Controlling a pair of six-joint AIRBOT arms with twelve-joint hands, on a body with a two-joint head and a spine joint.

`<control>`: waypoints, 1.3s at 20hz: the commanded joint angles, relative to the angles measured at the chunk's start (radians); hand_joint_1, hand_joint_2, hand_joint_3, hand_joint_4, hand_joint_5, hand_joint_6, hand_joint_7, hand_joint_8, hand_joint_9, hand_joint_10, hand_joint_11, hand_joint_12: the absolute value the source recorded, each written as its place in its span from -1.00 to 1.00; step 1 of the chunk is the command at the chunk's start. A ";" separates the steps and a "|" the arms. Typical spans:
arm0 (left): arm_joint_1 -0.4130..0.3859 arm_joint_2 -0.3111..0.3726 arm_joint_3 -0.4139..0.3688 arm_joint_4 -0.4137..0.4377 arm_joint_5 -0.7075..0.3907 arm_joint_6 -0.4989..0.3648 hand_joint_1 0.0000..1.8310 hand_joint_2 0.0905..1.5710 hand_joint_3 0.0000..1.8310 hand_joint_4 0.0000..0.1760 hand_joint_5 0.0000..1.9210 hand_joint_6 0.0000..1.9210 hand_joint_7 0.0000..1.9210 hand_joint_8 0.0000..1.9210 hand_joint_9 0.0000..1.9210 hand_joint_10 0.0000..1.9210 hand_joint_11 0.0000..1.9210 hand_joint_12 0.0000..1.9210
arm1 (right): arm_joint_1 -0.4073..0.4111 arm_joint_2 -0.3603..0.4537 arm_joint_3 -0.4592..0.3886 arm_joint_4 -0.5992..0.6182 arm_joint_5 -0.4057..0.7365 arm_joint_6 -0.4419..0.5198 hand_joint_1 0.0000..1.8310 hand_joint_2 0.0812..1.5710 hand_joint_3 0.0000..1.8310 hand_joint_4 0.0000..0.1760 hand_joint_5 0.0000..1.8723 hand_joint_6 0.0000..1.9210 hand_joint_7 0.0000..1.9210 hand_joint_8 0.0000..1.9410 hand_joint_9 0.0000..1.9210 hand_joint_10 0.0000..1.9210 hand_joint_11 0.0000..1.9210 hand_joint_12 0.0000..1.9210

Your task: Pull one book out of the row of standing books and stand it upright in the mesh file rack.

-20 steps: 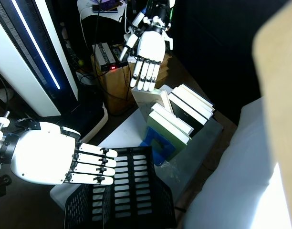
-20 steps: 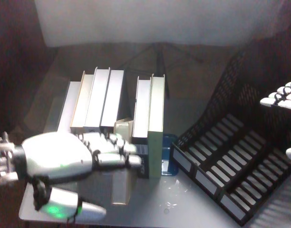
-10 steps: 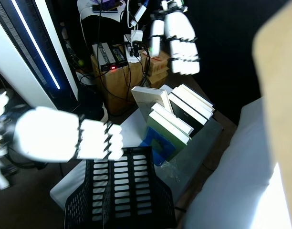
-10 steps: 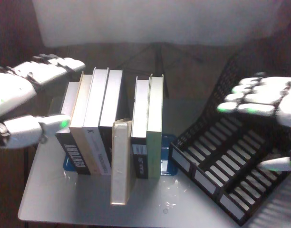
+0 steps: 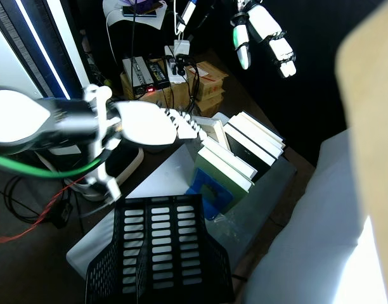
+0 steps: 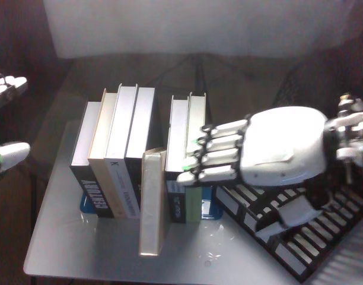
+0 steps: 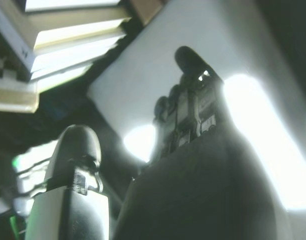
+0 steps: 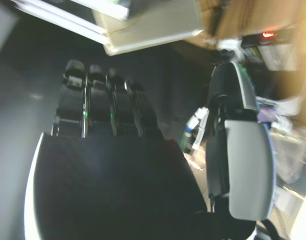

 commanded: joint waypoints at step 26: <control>0.260 0.022 -0.058 -0.285 -0.275 -0.070 -0.41 0.63 -1.00 -0.62 -0.93 -1.00 -1.00 -1.00 -1.00 -0.98 -1.00 0.05 | 0.007 -0.399 0.146 -0.173 -0.100 -0.102 0.18 0.55 -1.00 -1.00 -0.71 -0.99 -0.80 -1.00 -0.85 -0.96 -1.00 -0.88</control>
